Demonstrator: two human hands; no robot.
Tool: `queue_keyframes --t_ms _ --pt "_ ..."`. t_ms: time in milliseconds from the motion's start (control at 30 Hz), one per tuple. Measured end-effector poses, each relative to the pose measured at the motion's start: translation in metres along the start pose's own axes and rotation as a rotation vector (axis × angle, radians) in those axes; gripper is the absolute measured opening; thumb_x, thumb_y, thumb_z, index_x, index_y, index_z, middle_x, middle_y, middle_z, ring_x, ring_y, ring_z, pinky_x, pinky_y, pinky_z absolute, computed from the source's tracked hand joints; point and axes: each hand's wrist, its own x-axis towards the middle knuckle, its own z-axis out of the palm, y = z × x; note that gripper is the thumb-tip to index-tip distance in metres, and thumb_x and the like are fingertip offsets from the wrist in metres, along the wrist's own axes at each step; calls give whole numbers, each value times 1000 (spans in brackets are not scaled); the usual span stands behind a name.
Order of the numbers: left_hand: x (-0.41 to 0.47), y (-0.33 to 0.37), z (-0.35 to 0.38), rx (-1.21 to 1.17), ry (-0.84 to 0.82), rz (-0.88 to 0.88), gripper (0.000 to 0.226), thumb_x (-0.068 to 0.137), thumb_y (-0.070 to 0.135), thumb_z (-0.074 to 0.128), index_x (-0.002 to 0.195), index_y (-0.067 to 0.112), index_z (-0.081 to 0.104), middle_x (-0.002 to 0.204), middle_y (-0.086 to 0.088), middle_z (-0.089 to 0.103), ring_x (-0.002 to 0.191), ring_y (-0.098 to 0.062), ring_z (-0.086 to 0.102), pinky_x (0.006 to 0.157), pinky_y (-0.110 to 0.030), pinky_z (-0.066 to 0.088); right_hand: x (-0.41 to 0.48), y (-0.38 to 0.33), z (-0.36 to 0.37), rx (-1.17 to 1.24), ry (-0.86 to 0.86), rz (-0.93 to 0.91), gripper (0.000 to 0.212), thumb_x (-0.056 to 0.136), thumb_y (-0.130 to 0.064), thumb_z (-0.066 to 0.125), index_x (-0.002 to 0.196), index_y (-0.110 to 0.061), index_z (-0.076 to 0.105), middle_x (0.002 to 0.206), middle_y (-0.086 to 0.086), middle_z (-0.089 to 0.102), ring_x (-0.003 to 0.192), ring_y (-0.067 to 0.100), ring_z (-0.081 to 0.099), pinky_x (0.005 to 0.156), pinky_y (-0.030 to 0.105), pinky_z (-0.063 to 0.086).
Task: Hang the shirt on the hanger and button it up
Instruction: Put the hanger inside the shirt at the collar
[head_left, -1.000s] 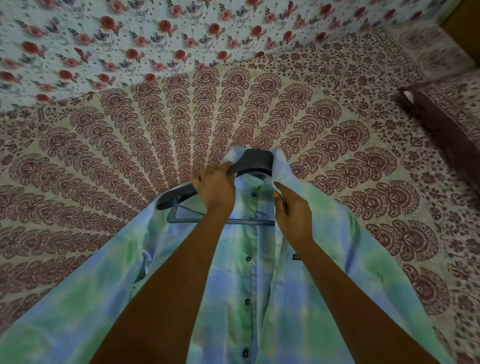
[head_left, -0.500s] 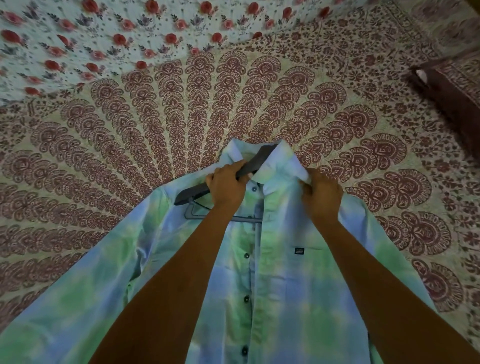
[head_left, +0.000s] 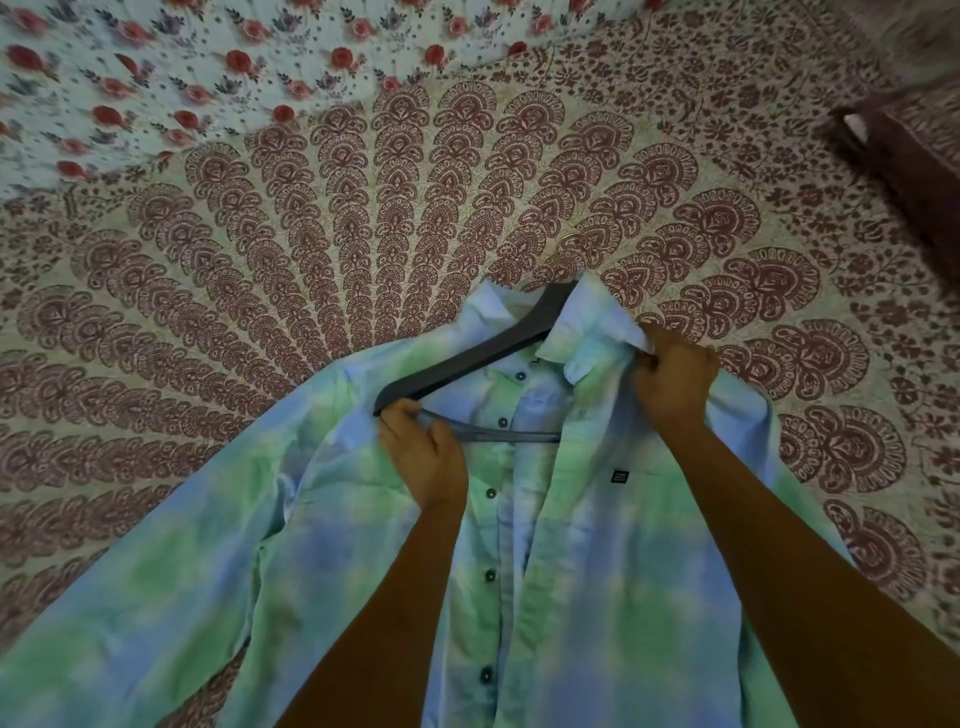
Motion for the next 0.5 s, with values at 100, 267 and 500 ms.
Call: queue_keyframes --t_ms 100,267,500 --pt "15 16 -2 -493 144 -310 13 90 4 33 85 8 45 76 0 49 62 -3 53 59 -17 45 4 6 -1 -13 -16 24 57 67 -21 27 109 -4 61 90 29 63 88 45 58 104 50 31" --pt "27 8 -9 -775 -12 -709 26 95 6 38 78 4 58 72 -10 64 59 -18 64 55 -28 57 9 11 0 5 -11 34 55 66 -20 27 105 -4 61 91 29 63 88 45 58 105 51 29" --pt "7 -30 20 529 -575 413 56 66 55 65 114 27 60 123 -5 55 117 -24 47 94 -40 38 6 9 -3 72 28 5 50 67 -19 31 103 -4 63 87 28 64 84 45 58 100 54 35"
